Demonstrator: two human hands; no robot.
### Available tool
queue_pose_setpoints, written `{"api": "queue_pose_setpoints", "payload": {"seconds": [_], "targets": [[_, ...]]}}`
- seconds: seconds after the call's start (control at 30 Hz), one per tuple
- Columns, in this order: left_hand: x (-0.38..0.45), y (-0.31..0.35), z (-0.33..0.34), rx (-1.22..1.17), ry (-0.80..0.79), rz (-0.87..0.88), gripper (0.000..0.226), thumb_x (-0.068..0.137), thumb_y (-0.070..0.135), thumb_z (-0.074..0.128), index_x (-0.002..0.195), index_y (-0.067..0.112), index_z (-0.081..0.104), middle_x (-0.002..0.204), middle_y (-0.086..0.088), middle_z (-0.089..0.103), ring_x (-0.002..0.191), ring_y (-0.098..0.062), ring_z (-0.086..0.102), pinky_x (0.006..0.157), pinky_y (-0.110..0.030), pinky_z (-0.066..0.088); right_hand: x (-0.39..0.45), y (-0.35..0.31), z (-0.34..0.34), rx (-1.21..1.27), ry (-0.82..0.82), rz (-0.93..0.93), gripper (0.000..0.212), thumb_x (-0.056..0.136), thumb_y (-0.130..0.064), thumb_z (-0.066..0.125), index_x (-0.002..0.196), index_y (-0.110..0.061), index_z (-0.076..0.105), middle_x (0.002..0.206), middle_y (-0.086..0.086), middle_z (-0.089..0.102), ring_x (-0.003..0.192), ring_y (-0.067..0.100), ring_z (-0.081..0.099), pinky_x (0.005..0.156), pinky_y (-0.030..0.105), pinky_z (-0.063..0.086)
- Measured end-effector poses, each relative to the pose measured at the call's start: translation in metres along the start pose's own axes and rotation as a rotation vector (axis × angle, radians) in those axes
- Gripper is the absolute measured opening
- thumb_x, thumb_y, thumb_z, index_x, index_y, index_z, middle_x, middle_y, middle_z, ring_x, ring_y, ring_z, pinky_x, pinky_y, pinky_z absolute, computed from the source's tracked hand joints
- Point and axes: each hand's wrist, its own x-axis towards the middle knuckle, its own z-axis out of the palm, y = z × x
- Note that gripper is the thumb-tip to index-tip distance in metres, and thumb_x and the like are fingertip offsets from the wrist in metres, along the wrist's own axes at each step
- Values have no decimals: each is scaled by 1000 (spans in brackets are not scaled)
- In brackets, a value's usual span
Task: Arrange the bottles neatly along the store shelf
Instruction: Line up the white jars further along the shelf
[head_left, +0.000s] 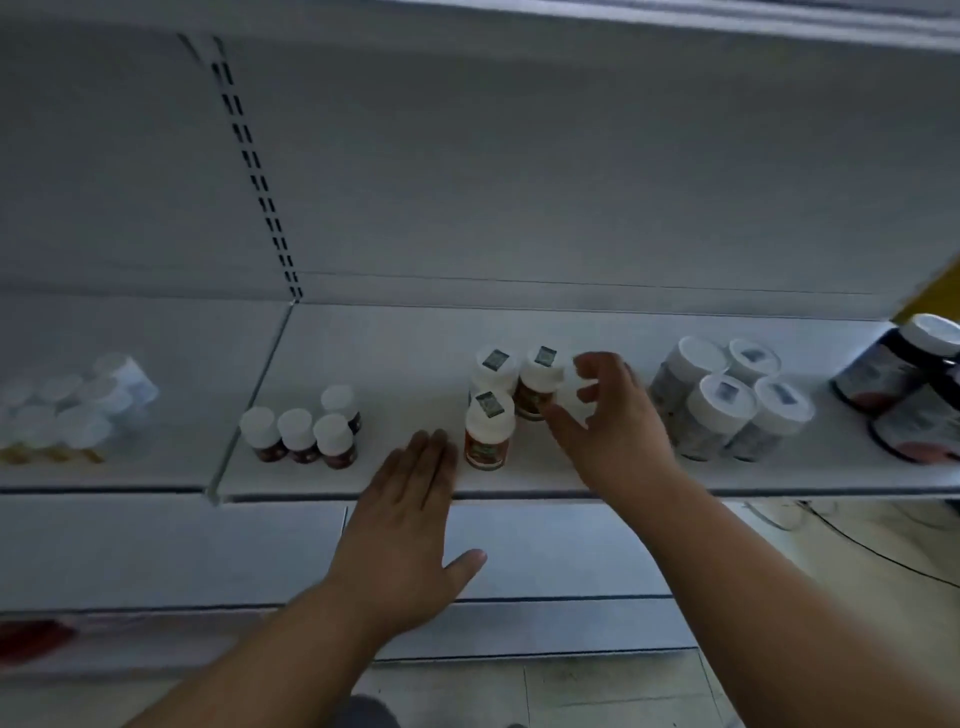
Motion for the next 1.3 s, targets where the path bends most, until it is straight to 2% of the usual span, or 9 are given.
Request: {"api": "queue_pose_setpoints", "payload": {"seconds": [0.13, 0.27, 0.37, 0.53, 0.63, 0.8, 0.93, 1.13, 1.3], "targets": [[1, -1, -3, 32, -11, 2, 102, 83, 73, 44, 155, 5, 20, 162, -13, 18, 150, -26, 15, 118, -41, 11, 23, 11, 20, 81, -46, 41, 73, 78, -45, 74, 137, -27, 35, 132, -5, 51, 116, 17, 49, 89, 34, 44], [2, -5, 3, 38, 9, 32, 102, 84, 74, 41, 155, 5, 19, 163, -12, 17, 151, -26, 14, 118, -41, 10, 28, 11, 19, 154, -60, 85, 49, 80, -36, 74, 121, -26, 50, 107, -8, 58, 97, 15, 56, 65, 21, 38], [4, -8, 4, 8, -2, 42, 103, 86, 79, 33, 156, 7, 15, 164, -10, 10, 152, -24, 7, 119, -39, 5, 14, 11, 3, 285, 6, 108, 36, 83, -32, 72, 115, -27, 55, 100, -14, 63, 90, 8, 62, 67, 17, 43], [3, -7, 0, -30, 14, 32, 110, 80, 88, 20, 156, 15, -9, 162, -2, -18, 149, -16, -18, 120, -32, -11, -32, 2, -18, 1194, -129, 250, 31, 82, -13, 64, 112, -8, 63, 106, 13, 69, 110, 35, 62, 98, 48, 48], [2, -4, -8, -10, -34, 27, 114, 70, 89, 10, 153, 17, -20, 158, 1, -29, 147, -15, -26, 119, -33, -15, -54, -9, -17, 1490, -279, 404, 49, 78, -20, 58, 124, -1, 56, 105, 21, 65, 108, 44, 59, 91, 49, 53], [4, -2, -10, -8, -68, 8, 116, 67, 91, 9, 154, 18, -21, 160, 0, -29, 147, -15, -27, 118, -33, -17, -76, -19, -25, 1542, -526, 361, 74, 60, -25, 84, 124, -1, 55, 105, 27, 65, 91, 38, 67, 75, 44, 58], [4, -3, -8, 18, -70, 13, 116, 70, 90, 11, 153, 18, -21, 158, 1, -30, 146, -16, -27, 117, -33, -17, -83, -21, -20, 1546, -521, 327, 71, 58, -32, 91, 114, -8, 54, 92, 18, 59, 72, 30, 63, 62, 38, 55], [5, -2, -13, 6, -91, 2, 114, 74, 89, 19, 154, 17, -20, 157, 2, -31, 146, -14, -26, 118, -33, -17, -86, -25, -25, 1650, -669, 407, 59, 86, -40, 46, 131, 0, 51, 99, 19, 61, 85, 29, 58, 75, 40, 50], [5, -4, -11, 18, -89, 8, 119, 66, 92, 8, 153, 18, -21, 155, 3, -33, 146, -15, -27, 120, -35, -14, -91, -31, -23, 1564, -600, 393, 61, 65, -43, 85, 108, -3, 69, 95, 18, 63, 81, 33, 66, 64, 41, 57]]}}
